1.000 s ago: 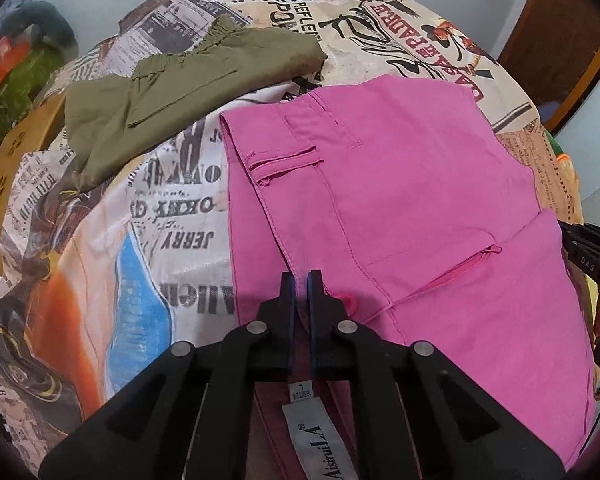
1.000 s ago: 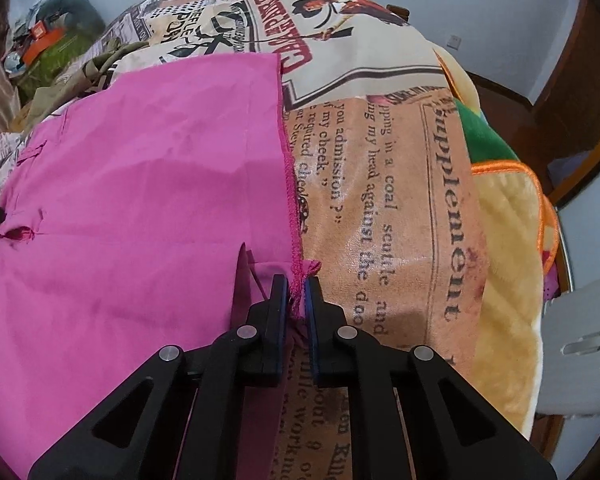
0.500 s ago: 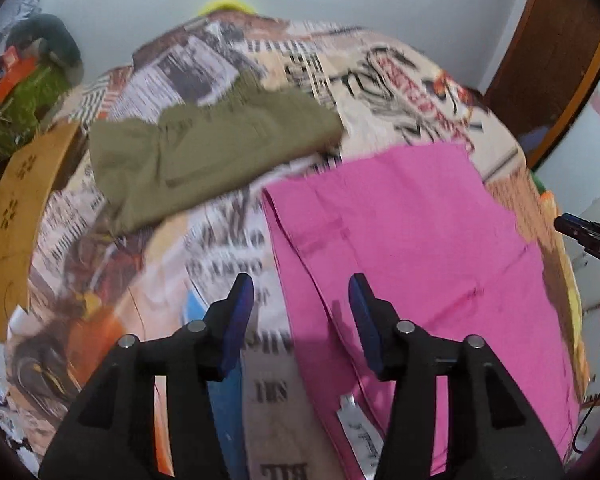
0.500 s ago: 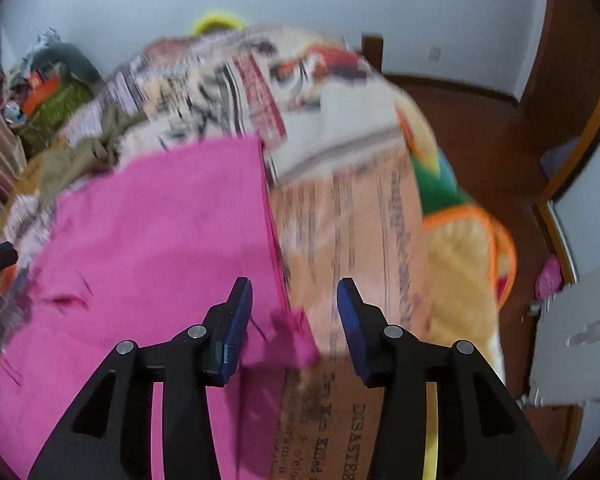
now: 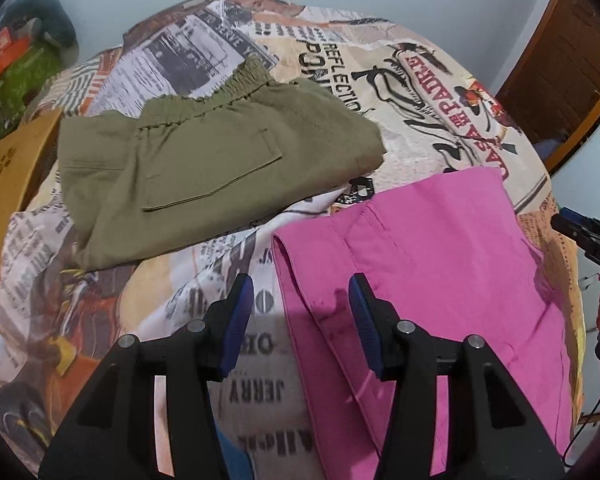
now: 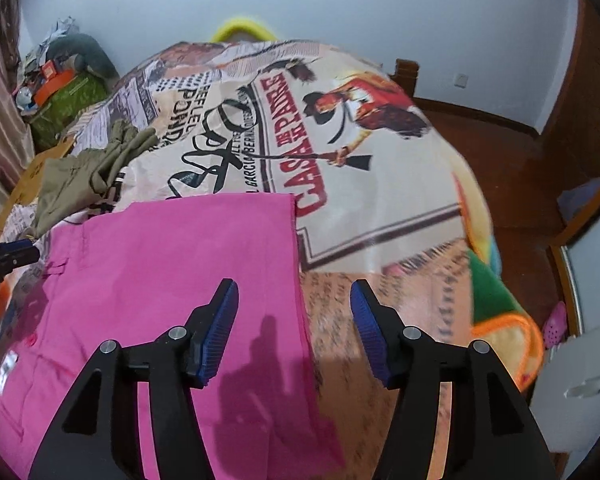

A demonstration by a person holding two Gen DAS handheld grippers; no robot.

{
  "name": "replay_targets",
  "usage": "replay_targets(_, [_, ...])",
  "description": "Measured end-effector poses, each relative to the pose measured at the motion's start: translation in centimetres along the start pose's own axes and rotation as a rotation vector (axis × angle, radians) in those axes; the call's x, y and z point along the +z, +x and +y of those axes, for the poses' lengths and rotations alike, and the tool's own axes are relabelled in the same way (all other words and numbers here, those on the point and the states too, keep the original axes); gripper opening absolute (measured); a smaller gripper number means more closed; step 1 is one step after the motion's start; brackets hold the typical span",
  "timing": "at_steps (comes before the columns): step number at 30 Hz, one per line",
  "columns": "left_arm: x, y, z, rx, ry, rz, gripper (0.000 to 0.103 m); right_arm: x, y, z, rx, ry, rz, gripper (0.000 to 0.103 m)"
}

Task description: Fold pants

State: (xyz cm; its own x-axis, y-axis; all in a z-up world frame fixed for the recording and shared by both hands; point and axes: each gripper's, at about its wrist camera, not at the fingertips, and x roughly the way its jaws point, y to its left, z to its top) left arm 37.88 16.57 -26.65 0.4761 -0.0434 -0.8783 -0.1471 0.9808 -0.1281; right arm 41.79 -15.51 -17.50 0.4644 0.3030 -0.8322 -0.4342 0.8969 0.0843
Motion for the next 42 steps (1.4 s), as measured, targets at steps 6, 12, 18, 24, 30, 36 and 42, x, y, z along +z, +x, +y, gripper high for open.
replay_targets(6, [0.8,3.0,1.4,-0.019,-0.048,0.051,0.049,2.0,3.9,-0.3,0.016,0.004,0.030,0.054])
replay_targets(12, [1.2,3.6,1.0,-0.039,-0.022,0.041,0.049,3.8,6.7,-0.3,0.040,0.017,0.029,0.054])
replay_targets(18, [1.9,4.2,0.4,-0.032,-0.002,0.043,0.024,4.6,8.6,0.2,0.041,0.038,0.010,0.055])
replay_targets(24, [2.1,4.3,0.6,-0.042,-0.032,0.033,0.012,4.6,8.9,0.5,0.037,0.015,0.027,0.007])
replay_targets(30, [2.1,2.0,-0.7,0.021,0.040,-0.037,0.010,4.6,7.4,0.6,0.018,0.026,-0.007,0.003])
replay_targets(36, [3.6,-2.3,-1.1,0.002,0.040,-0.122,0.010,5.7,2.9,1.1,0.015,0.003,-0.101,0.003])
replay_targets(42, [5.2,-7.4,-2.0,0.016,0.050,-0.228,0.010,7.8,-3.3,1.2,0.012,0.014,-0.222,0.003])
